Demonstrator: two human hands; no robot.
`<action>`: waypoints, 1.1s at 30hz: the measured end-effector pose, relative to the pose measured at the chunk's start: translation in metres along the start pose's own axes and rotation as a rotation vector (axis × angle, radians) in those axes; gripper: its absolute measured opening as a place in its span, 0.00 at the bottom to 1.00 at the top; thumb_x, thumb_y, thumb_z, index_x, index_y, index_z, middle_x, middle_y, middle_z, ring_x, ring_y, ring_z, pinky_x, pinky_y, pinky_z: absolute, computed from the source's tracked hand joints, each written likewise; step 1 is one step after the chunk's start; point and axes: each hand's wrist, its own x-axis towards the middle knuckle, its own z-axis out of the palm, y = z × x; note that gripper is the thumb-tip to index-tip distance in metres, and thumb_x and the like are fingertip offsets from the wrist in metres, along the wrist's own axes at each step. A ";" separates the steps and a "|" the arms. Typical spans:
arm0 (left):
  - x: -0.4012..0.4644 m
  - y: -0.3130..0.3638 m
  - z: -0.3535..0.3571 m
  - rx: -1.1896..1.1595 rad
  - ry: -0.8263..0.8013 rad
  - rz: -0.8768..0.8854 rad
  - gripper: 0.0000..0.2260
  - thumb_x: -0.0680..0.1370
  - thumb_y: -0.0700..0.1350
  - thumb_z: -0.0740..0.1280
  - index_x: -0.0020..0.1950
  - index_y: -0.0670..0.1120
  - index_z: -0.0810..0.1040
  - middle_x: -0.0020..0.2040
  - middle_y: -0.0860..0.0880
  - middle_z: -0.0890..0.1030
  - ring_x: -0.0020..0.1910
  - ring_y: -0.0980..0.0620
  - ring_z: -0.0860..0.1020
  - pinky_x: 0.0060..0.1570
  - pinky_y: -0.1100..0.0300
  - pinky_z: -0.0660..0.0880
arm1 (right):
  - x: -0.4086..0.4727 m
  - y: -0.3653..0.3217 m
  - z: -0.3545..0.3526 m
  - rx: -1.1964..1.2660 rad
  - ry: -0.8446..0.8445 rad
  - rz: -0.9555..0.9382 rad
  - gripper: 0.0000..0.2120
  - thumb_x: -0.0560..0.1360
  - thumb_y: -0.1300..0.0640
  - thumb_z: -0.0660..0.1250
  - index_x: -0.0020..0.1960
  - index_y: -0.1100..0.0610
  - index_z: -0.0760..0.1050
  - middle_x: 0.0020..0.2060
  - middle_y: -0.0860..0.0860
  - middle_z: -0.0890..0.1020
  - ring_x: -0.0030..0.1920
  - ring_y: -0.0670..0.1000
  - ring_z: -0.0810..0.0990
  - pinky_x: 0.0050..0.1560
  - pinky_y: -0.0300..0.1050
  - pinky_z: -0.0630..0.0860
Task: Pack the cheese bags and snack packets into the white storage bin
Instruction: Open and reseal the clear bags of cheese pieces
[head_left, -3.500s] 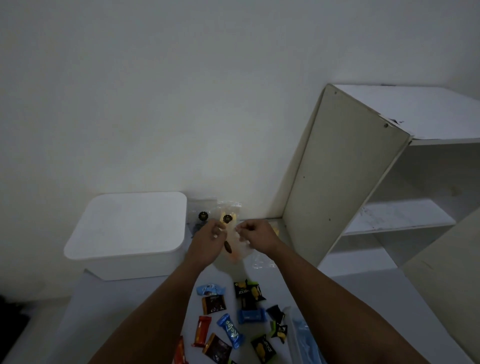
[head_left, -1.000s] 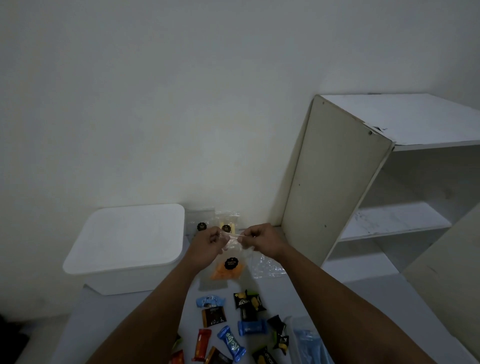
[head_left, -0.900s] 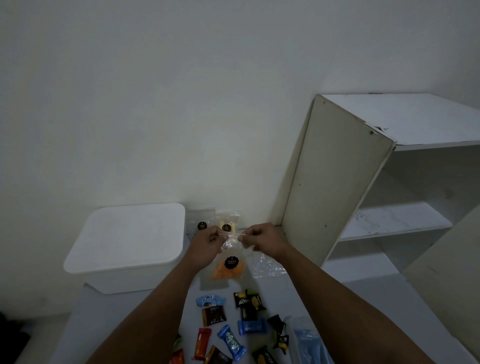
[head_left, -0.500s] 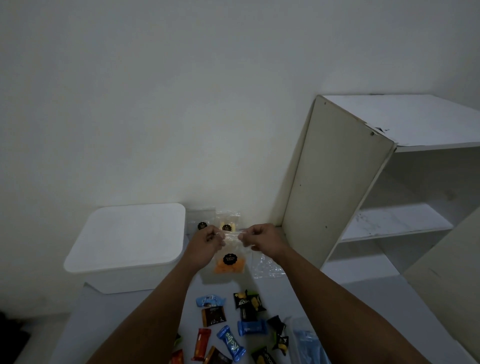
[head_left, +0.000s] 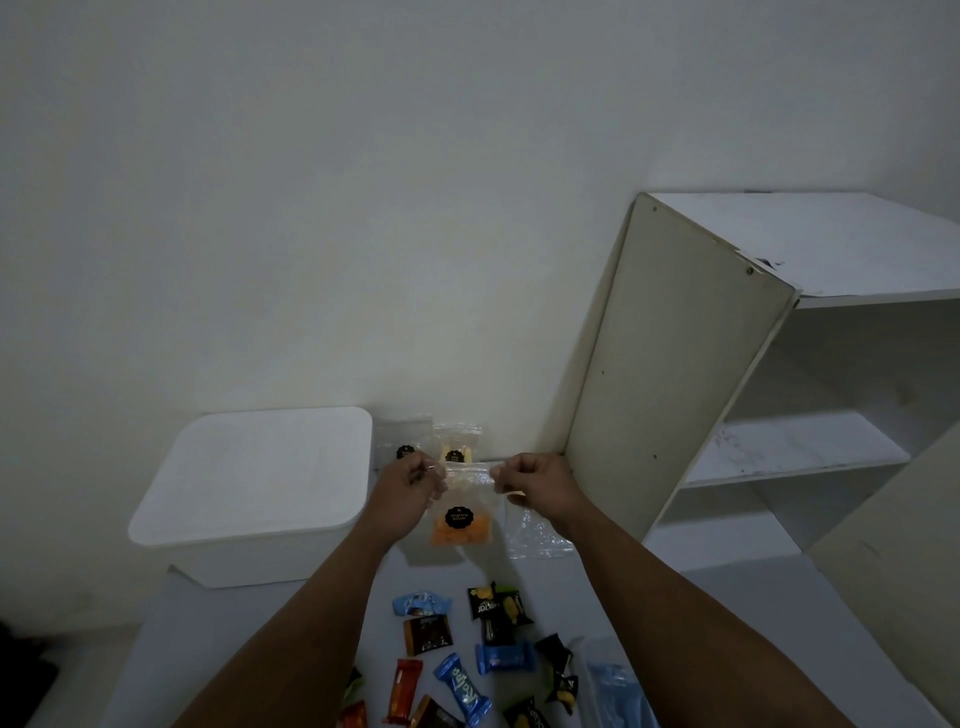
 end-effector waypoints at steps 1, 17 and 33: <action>0.000 0.000 0.001 -0.004 0.002 -0.007 0.06 0.82 0.39 0.64 0.47 0.40 0.79 0.39 0.47 0.83 0.36 0.55 0.78 0.38 0.64 0.75 | 0.000 0.000 0.000 -0.007 0.005 -0.005 0.09 0.74 0.55 0.76 0.36 0.54 0.80 0.37 0.52 0.85 0.41 0.47 0.83 0.47 0.46 0.77; 0.001 0.001 0.006 0.077 -0.105 0.039 0.08 0.82 0.37 0.65 0.44 0.44 0.79 0.38 0.49 0.83 0.35 0.58 0.78 0.39 0.66 0.75 | -0.003 -0.003 0.008 -0.158 -0.081 -0.039 0.05 0.77 0.57 0.73 0.45 0.58 0.81 0.39 0.54 0.83 0.39 0.46 0.84 0.42 0.44 0.76; 0.000 -0.002 0.006 -0.007 -0.126 0.002 0.07 0.79 0.40 0.70 0.45 0.35 0.82 0.41 0.40 0.86 0.40 0.47 0.85 0.44 0.59 0.83 | 0.000 -0.003 0.017 -0.309 -0.105 -0.143 0.06 0.77 0.58 0.72 0.46 0.61 0.82 0.36 0.54 0.82 0.36 0.47 0.82 0.36 0.37 0.76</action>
